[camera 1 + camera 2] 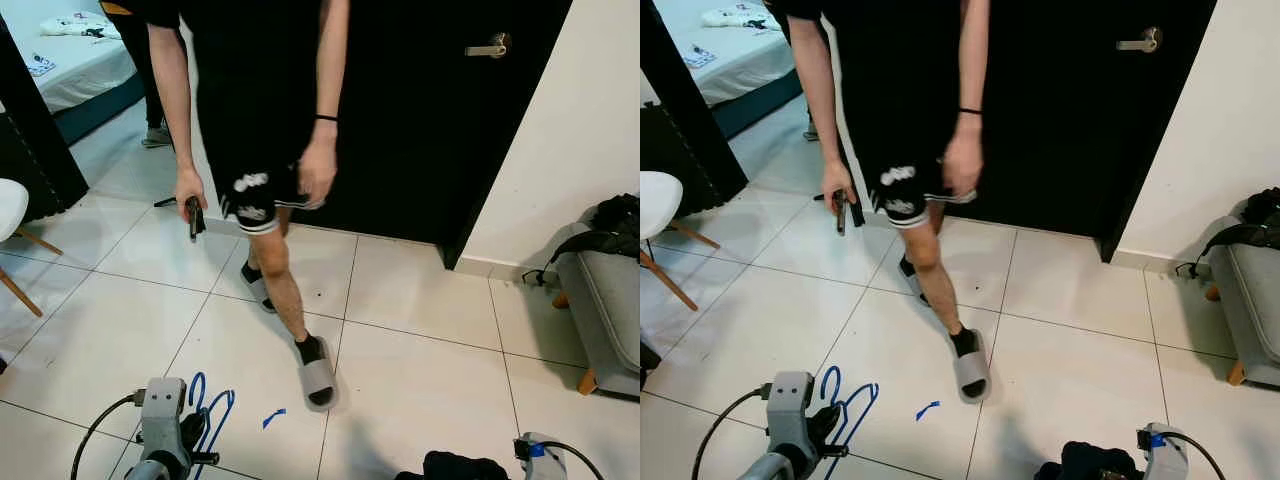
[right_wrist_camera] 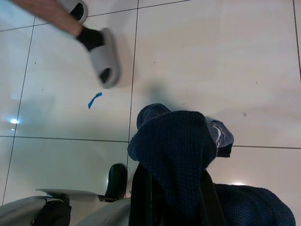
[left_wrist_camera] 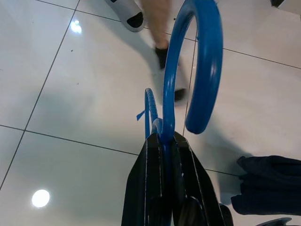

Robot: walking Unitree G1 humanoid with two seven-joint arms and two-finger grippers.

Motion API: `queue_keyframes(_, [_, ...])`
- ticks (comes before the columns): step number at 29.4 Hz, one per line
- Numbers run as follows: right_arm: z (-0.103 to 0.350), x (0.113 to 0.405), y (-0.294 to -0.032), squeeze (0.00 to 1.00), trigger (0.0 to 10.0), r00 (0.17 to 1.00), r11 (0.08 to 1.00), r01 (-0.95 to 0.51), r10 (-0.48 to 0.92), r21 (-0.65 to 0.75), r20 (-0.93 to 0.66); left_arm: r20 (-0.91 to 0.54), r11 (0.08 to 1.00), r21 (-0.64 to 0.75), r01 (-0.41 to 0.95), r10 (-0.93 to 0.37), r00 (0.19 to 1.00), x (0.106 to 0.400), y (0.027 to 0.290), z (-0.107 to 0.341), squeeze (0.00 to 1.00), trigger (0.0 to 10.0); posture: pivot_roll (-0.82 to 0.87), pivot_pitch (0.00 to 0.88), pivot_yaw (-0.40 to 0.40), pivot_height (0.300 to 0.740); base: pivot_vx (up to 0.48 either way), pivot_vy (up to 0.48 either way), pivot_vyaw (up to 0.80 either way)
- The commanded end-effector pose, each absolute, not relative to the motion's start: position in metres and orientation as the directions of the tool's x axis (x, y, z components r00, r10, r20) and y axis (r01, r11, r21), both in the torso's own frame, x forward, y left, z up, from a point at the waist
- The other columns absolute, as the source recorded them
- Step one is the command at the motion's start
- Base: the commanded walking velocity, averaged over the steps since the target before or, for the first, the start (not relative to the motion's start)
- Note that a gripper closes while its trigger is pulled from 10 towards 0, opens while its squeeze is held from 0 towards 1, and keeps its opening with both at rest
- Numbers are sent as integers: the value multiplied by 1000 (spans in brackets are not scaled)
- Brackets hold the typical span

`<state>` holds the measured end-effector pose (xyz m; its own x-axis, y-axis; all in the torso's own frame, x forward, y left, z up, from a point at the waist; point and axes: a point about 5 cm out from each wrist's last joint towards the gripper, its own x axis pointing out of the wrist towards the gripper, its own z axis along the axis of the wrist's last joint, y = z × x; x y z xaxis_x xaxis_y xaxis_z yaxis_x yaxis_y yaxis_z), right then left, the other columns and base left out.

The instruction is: Hang hanger

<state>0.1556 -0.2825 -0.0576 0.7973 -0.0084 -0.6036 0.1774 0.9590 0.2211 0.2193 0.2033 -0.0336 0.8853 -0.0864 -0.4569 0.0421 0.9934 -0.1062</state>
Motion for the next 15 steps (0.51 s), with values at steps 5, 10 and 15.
queue_keyframes(5, [-60, 152, -282, 0, 10000, 786, 959, 181, -9, 216, -619, -464, 995, -91, 43, -81, 882, 218, 209, -33, 0, 10000, 52, 83, -8, 740, 0, 0, 0])
queue_keyframes(10, [-60, 153, -282, 0, 10000, 786, 959, 181, -8, 217, -618, -465, 995, -92, 45, -83, 881, 217, 206, -33, 0, 10000, 52, 81, -7, 740, 0, 0, 0])
queue_keyframes(15, [-59, 155, -282, 0, 10000, 789, 960, 179, -8, 218, -614, -462, 995, -93, 46, -84, 883, 218, 205, -33, 0, 10000, 53, 80, -10, 740, 0, 0, 0])
